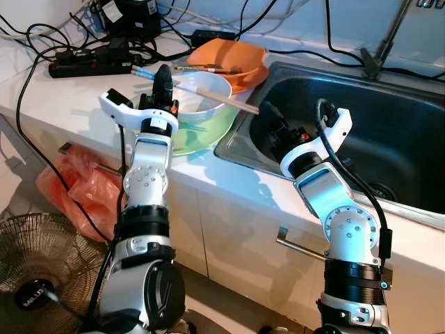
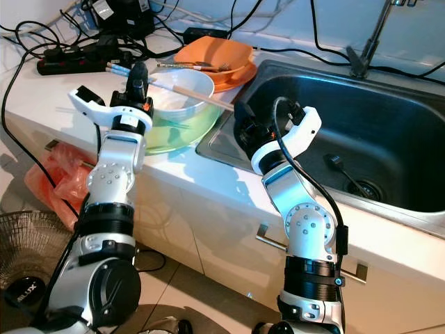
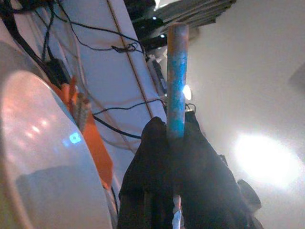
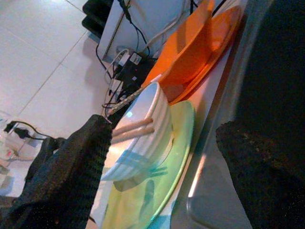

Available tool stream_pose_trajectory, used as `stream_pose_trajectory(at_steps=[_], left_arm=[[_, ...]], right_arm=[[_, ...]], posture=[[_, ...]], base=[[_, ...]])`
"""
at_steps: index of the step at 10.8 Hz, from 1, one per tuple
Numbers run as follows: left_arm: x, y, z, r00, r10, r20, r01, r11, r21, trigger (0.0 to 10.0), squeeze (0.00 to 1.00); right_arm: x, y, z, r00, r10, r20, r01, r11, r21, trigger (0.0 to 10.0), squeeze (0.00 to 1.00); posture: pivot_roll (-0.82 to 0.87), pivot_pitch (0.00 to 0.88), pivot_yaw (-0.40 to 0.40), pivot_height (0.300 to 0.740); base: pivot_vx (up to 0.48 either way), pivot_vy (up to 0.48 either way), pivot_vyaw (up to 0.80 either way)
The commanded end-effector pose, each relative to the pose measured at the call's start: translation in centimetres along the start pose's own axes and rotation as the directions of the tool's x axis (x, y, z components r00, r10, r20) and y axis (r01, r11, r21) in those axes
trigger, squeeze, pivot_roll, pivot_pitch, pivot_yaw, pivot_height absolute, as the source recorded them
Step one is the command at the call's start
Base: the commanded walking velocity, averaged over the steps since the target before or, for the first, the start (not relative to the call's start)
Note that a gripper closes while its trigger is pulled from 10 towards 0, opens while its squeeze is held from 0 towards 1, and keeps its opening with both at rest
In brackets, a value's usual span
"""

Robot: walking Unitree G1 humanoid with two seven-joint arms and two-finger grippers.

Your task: Kitchen organization

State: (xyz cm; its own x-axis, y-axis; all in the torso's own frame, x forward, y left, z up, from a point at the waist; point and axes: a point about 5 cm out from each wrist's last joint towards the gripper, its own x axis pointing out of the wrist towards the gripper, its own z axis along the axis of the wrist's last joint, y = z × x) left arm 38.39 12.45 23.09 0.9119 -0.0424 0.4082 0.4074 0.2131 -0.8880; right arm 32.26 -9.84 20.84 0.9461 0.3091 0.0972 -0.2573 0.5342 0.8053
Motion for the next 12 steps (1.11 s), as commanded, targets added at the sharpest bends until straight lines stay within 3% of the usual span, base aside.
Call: stream_pose_trajectory(at_steps=[1,5,9,12], left_arm=[[0.6,-2.0,-3.8,0.997,-0.053,-0.054,0.048,0.994,-0.096,0.0,0.00],[1.1,-2.1,-5.4,0.994,-0.057,-0.097,0.045,0.992,-0.119,0.0,0.00],[1.2,-2.5,-7.1,0.990,-0.065,-0.128,0.043,0.985,-0.167,0.0,0.00],[0.6,-2.8,-8.2,0.976,-0.088,-0.201,0.054,0.984,-0.172,0.0,0.00]], right_arm=[[1.3,3.7,-1.1,0.994,0.110,-0.002,-0.109,0.990,0.092,10.0,0.00],[1.6,3.6,-0.9,0.996,0.087,0.026,-0.088,0.994,0.066,10.0,0.00],[2.5,4.7,-1.2,0.991,0.128,0.028,-0.131,0.981,0.143,10.0,0.00],[3.1,4.3,-0.8,0.989,0.142,0.041,-0.147,0.974,0.174,10.0,0.00]], posture=[[-0.01,0.078,0.060,0.740],[-0.01,0.075,0.069,0.740],[-0.01,0.079,0.069,0.740],[0.00,0.087,0.067,0.740]], base=[[0.000,0.000,0.00],[0.000,0.000,0.00],[0.000,0.000,0.00],[0.000,0.000,0.00]])
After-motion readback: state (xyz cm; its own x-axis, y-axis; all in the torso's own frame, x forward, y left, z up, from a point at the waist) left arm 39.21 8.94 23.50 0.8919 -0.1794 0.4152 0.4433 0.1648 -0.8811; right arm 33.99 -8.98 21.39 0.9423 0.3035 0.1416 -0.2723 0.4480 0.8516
